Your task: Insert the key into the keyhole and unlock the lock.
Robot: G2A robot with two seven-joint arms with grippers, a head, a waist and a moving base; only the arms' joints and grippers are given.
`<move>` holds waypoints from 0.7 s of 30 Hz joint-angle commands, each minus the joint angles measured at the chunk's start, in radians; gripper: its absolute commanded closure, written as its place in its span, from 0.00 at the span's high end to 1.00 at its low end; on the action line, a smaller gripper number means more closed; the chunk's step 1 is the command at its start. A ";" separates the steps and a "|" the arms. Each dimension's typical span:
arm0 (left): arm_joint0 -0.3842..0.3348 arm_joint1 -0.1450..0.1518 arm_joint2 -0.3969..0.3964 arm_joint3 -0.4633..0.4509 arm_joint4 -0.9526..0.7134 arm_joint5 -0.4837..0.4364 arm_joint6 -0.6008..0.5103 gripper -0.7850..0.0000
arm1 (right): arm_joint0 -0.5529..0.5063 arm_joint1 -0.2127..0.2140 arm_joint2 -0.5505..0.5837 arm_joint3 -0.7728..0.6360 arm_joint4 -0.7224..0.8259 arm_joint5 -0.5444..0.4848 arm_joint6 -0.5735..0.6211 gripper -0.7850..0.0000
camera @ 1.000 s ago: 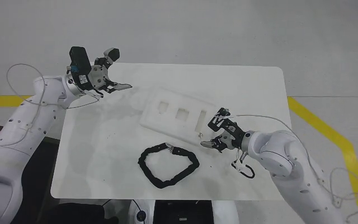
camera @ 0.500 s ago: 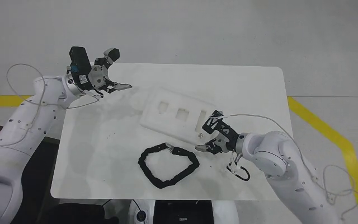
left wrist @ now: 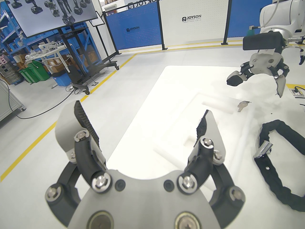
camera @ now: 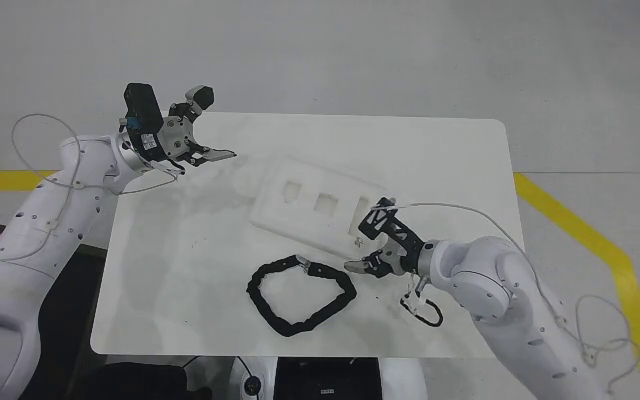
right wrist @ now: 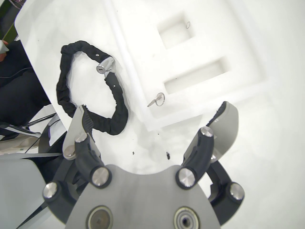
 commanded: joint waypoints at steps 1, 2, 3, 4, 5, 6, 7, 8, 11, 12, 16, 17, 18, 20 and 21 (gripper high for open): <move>0.000 0.000 0.000 0.000 0.000 0.000 0.000 1.00 | 0.013 -0.004 -0.015 -0.004 0.024 0.047 0.022 1.00; 0.000 0.000 0.000 0.000 0.000 0.000 0.000 1.00 | 0.021 -0.007 -0.026 -0.007 0.043 0.069 0.034 1.00; 0.000 0.000 0.000 0.000 0.000 0.000 0.000 1.00 | 0.031 -0.010 -0.036 -0.006 0.057 0.091 0.048 1.00; 0.000 0.000 0.000 0.000 0.000 0.000 0.000 1.00 | 0.041 -0.013 -0.046 -0.003 0.075 0.117 0.062 1.00; 0.000 0.000 0.000 0.000 0.000 0.000 0.000 1.00 | 0.052 -0.016 -0.056 -0.001 0.088 0.137 0.075 1.00; 0.000 0.000 0.000 0.000 0.000 0.000 0.000 1.00 | 0.062 -0.019 -0.066 0.004 0.100 0.161 0.086 1.00; 0.000 0.000 0.000 0.000 0.000 0.000 0.000 1.00 | 0.072 -0.022 -0.077 0.008 0.107 0.179 0.093 1.00; 0.000 0.000 0.000 0.000 0.000 0.000 0.000 1.00 | 0.082 -0.025 -0.087 0.015 0.113 0.195 0.098 1.00; 0.000 0.000 0.000 0.000 0.000 0.000 0.000 1.00 | 0.103 -0.033 -0.108 0.041 0.133 0.250 0.098 1.00; 0.000 0.000 0.000 0.000 0.000 0.000 0.000 1.00 | 0.109 -0.035 -0.113 0.046 0.139 0.264 0.098 1.00; 0.000 0.000 0.000 0.000 0.000 0.000 0.000 1.00 | 0.124 -0.042 -0.131 0.058 0.155 0.323 0.106 1.00; 0.000 0.000 0.000 0.000 0.000 0.000 0.000 1.00 | 0.127 -0.044 -0.136 0.063 0.160 0.336 0.108 1.00; 0.000 0.000 0.000 0.000 0.000 0.000 0.000 1.00 | 0.131 -0.046 -0.140 0.069 0.165 0.349 0.105 1.00; 0.000 0.000 0.000 0.000 0.000 0.000 0.000 1.00 | 0.137 -0.049 -0.145 0.079 0.171 0.366 0.100 0.97; 0.000 0.000 0.000 0.000 0.000 0.000 0.000 1.00 | 0.139 -0.050 -0.147 0.084 0.173 0.371 0.097 0.96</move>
